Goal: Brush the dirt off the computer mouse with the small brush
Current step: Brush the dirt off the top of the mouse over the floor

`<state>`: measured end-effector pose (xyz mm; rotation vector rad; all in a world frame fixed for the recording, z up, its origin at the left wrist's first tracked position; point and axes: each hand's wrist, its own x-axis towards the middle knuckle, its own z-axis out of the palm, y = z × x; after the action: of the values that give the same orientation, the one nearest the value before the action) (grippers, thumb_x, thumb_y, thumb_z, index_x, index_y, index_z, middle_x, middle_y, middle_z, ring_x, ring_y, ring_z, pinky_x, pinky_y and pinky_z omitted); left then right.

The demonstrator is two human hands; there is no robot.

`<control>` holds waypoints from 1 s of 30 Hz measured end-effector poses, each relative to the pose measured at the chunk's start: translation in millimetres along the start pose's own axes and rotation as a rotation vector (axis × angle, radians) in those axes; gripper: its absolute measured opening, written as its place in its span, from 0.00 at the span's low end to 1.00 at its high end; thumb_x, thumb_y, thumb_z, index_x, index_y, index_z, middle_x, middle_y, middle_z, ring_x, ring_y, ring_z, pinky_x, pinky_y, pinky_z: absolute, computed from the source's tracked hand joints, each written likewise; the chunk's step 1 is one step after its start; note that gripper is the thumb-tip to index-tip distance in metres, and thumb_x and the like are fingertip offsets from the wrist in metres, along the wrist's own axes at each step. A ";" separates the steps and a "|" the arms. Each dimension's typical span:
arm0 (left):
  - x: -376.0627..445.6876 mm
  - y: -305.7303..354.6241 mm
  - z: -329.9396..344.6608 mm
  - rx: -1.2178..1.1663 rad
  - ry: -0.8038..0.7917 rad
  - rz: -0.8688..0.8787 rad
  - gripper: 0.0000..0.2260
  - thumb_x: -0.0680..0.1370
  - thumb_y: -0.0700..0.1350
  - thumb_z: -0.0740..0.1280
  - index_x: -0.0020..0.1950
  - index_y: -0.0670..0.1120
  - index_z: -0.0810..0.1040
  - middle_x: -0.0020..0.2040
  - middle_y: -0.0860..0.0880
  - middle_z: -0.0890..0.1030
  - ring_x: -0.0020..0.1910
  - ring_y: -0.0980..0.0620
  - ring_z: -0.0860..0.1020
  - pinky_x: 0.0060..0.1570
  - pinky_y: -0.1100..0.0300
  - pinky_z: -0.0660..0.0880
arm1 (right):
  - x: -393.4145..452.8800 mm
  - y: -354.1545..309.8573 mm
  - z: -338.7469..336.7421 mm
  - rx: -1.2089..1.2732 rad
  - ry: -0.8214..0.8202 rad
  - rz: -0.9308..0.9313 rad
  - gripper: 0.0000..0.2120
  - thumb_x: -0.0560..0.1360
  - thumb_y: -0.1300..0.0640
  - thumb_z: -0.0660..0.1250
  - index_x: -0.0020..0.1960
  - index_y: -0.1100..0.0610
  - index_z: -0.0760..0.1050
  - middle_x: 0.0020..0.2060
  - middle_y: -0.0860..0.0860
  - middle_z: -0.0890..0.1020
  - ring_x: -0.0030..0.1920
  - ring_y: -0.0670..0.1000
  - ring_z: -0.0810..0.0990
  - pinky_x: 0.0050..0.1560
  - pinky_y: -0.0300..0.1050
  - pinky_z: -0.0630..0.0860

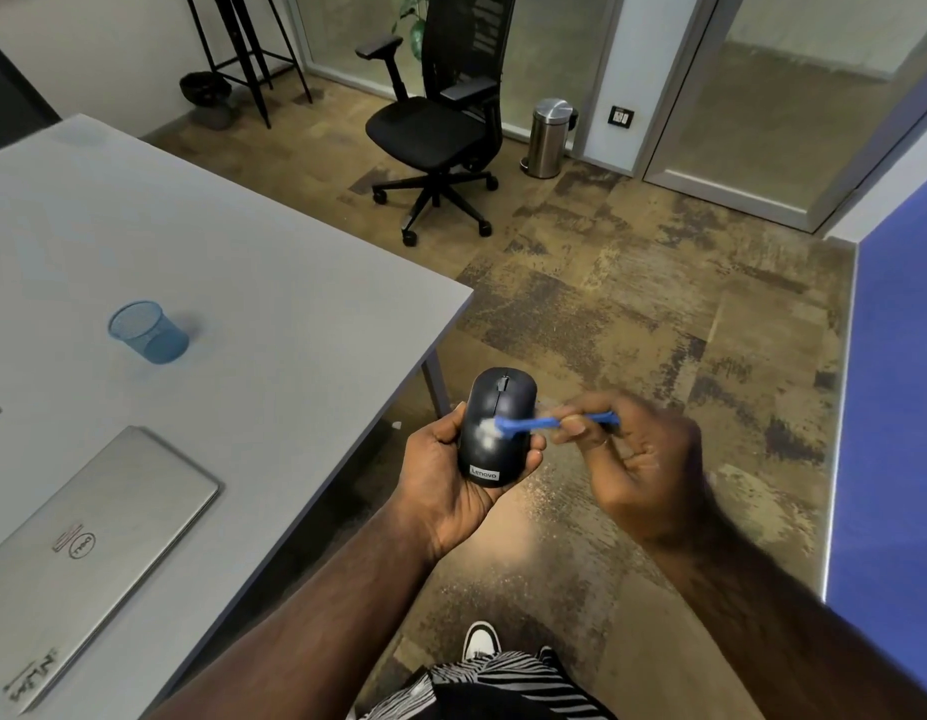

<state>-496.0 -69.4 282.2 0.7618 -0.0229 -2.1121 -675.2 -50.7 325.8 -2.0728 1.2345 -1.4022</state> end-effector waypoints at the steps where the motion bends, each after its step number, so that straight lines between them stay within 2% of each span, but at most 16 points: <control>1: -0.2 -0.4 0.5 0.008 0.016 0.014 0.23 0.81 0.50 0.55 0.63 0.34 0.77 0.59 0.32 0.79 0.51 0.38 0.81 0.50 0.46 0.81 | -3.0 -3.4 2.4 -0.005 -0.071 -0.033 0.07 0.77 0.58 0.65 0.48 0.58 0.82 0.38 0.47 0.85 0.39 0.43 0.83 0.38 0.38 0.78; 3: -1.2 0.5 2.2 0.021 0.032 0.033 0.23 0.79 0.49 0.57 0.67 0.35 0.74 0.62 0.33 0.77 0.57 0.39 0.78 0.56 0.46 0.77 | -7.4 -7.0 5.9 -0.055 -0.139 -0.080 0.09 0.76 0.58 0.65 0.46 0.61 0.82 0.39 0.50 0.85 0.39 0.46 0.83 0.40 0.36 0.77; 4: -1.0 1.4 2.5 0.024 0.035 0.040 0.22 0.79 0.48 0.58 0.68 0.35 0.73 0.63 0.33 0.77 0.57 0.39 0.78 0.55 0.47 0.77 | -7.4 -7.0 5.8 -0.073 -0.126 -0.075 0.09 0.76 0.58 0.65 0.46 0.61 0.82 0.39 0.51 0.85 0.39 0.45 0.82 0.40 0.34 0.76; 6: -0.8 4.3 2.7 0.023 0.042 0.052 0.22 0.80 0.48 0.56 0.65 0.35 0.75 0.60 0.33 0.78 0.53 0.39 0.80 0.49 0.47 0.81 | -4.3 -4.6 2.7 -0.092 -0.026 -0.027 0.09 0.76 0.58 0.65 0.46 0.62 0.82 0.38 0.51 0.85 0.38 0.40 0.80 0.40 0.28 0.74; 7: -1.0 5.9 2.6 0.013 0.046 0.051 0.22 0.80 0.49 0.55 0.63 0.35 0.77 0.58 0.32 0.79 0.49 0.38 0.82 0.45 0.47 0.82 | -2.3 -2.1 0.8 -0.099 0.040 -0.004 0.09 0.76 0.59 0.65 0.47 0.62 0.82 0.37 0.49 0.84 0.39 0.40 0.80 0.40 0.29 0.75; 9: -1.7 7.4 2.2 0.001 0.038 0.030 0.24 0.81 0.50 0.54 0.59 0.33 0.80 0.53 0.31 0.80 0.45 0.37 0.82 0.42 0.48 0.82 | 0.4 2.1 -2.0 -0.099 0.125 0.022 0.08 0.77 0.59 0.65 0.49 0.61 0.82 0.39 0.47 0.84 0.39 0.43 0.83 0.41 0.38 0.79; 11: -2.3 5.8 0.8 0.008 0.034 0.025 0.24 0.81 0.51 0.54 0.56 0.33 0.81 0.52 0.32 0.81 0.44 0.37 0.82 0.42 0.48 0.82 | -0.7 2.0 -2.2 -0.096 0.108 -0.008 0.08 0.77 0.59 0.65 0.49 0.61 0.82 0.39 0.47 0.84 0.40 0.46 0.84 0.41 0.42 0.80; 15: -2.1 0.5 -0.7 0.009 0.047 0.046 0.22 0.81 0.49 0.54 0.62 0.35 0.78 0.55 0.33 0.81 0.47 0.38 0.83 0.42 0.47 0.82 | -4.6 -0.5 -0.3 -0.091 -0.064 -0.120 0.08 0.76 0.59 0.65 0.47 0.62 0.82 0.39 0.50 0.85 0.39 0.46 0.83 0.38 0.41 0.79; 20: -4.5 1.7 3.2 -0.004 0.048 0.011 0.23 0.81 0.50 0.54 0.61 0.33 0.76 0.52 0.31 0.80 0.44 0.36 0.82 0.41 0.48 0.81 | -0.7 8.0 -8.5 -0.162 0.111 0.014 0.10 0.77 0.58 0.65 0.47 0.63 0.82 0.39 0.49 0.84 0.38 0.50 0.84 0.37 0.48 0.80; 22: -3.7 4.0 3.3 0.012 0.065 0.034 0.23 0.81 0.50 0.54 0.62 0.34 0.76 0.54 0.32 0.81 0.46 0.37 0.82 0.44 0.47 0.82 | -4.3 5.0 -6.1 -0.142 0.084 -0.010 0.10 0.76 0.58 0.65 0.47 0.63 0.82 0.38 0.51 0.85 0.37 0.49 0.84 0.35 0.45 0.79; 24: -3.3 3.7 3.6 0.067 0.091 0.063 0.22 0.82 0.49 0.53 0.65 0.35 0.75 0.58 0.34 0.80 0.52 0.40 0.80 0.50 0.47 0.80 | -9.4 -1.2 0.9 -0.092 -0.040 -0.077 0.09 0.76 0.59 0.65 0.47 0.63 0.82 0.39 0.52 0.85 0.37 0.46 0.82 0.35 0.41 0.78; 26: -3.5 0.1 5.9 0.125 0.097 0.061 0.23 0.82 0.49 0.53 0.67 0.35 0.73 0.60 0.35 0.79 0.54 0.40 0.79 0.54 0.48 0.78 | -12.0 -5.0 8.1 -0.099 -0.122 -0.129 0.08 0.76 0.59 0.66 0.47 0.62 0.82 0.40 0.52 0.86 0.39 0.48 0.84 0.37 0.42 0.79; 30: -4.7 -7.1 10.9 0.152 0.073 0.045 0.21 0.81 0.48 0.54 0.61 0.35 0.77 0.55 0.34 0.80 0.45 0.39 0.81 0.47 0.49 0.80 | 8.2 1.8 8.5 -0.185 0.023 -0.052 0.08 0.77 0.60 0.65 0.48 0.61 0.82 0.40 0.53 0.86 0.35 0.46 0.81 0.36 0.36 0.77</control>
<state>-504.9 -64.3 291.5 0.9200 -0.1609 -2.0556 -667.5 -59.8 325.4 -2.2311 1.3753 -1.3839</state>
